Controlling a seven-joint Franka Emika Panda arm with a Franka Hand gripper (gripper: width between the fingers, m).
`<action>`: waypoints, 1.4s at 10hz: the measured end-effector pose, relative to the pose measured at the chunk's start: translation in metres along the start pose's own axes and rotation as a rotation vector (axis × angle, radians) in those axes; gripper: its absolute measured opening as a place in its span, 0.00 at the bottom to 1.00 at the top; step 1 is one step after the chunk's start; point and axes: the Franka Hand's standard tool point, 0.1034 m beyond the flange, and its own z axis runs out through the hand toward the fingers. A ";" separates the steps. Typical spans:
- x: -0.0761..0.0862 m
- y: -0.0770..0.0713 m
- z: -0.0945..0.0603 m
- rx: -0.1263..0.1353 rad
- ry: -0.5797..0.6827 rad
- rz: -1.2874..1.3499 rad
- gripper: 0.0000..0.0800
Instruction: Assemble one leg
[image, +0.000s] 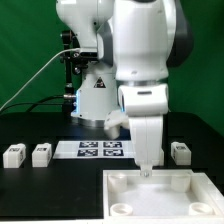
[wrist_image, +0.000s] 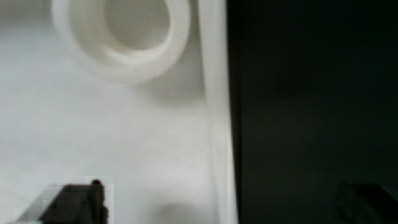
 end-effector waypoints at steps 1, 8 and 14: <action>0.008 -0.004 -0.009 -0.010 -0.001 0.008 0.81; 0.071 -0.045 -0.002 0.048 0.017 0.974 0.81; 0.080 -0.059 0.001 0.118 -0.048 1.360 0.81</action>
Offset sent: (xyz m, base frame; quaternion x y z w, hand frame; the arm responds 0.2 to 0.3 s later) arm -0.0265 0.0483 0.0005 -0.0034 -0.0012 0.2854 0.9584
